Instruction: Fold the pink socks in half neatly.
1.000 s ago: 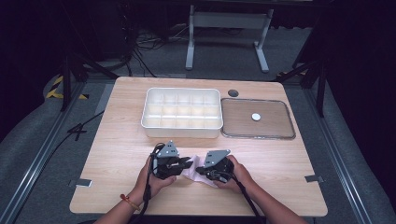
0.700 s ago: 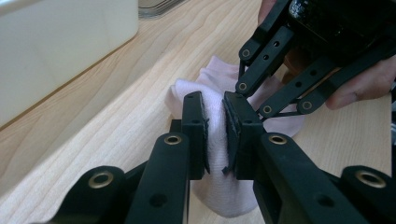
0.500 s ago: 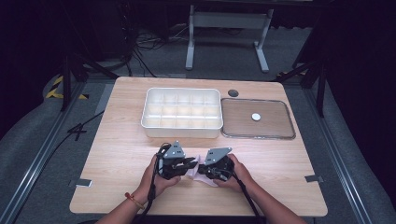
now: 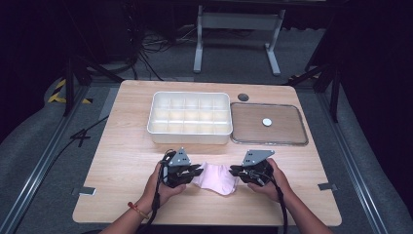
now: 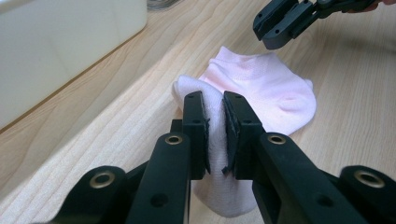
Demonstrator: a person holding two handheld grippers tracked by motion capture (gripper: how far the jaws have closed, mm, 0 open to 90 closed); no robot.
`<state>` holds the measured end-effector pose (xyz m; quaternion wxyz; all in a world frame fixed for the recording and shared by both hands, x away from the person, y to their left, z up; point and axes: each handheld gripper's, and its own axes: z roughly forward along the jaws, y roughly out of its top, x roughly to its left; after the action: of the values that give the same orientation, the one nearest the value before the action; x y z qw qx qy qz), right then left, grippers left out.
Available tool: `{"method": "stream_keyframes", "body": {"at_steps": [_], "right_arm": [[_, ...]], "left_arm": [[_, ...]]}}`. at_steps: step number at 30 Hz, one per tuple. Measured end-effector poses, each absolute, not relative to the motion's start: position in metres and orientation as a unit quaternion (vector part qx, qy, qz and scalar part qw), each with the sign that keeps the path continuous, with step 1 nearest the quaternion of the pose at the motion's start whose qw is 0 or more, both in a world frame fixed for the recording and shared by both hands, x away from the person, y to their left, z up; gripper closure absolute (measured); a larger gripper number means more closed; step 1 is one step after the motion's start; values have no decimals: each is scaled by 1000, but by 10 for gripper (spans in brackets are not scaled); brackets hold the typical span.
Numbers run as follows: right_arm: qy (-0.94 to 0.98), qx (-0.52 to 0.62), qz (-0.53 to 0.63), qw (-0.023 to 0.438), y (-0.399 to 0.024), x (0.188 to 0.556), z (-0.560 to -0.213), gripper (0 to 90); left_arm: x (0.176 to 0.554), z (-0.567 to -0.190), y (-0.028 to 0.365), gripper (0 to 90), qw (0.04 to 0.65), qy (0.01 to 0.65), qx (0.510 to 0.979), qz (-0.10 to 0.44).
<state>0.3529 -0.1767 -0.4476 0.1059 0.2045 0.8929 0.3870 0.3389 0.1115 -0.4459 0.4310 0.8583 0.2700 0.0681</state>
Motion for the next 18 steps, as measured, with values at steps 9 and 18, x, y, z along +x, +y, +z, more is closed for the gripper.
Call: {"method": "stream_keyframes", "body": {"at_steps": [9, 18], "right_arm": [[904, 212, 359, 90, -169, 356, -460, 729], [904, 216, 358, 89, -165, 365, -469, 730]], "left_arm": [[335, -446, 112, 799, 425, 264, 863, 71], [334, -447, 108, 798, 416, 258, 868, 79]]}}
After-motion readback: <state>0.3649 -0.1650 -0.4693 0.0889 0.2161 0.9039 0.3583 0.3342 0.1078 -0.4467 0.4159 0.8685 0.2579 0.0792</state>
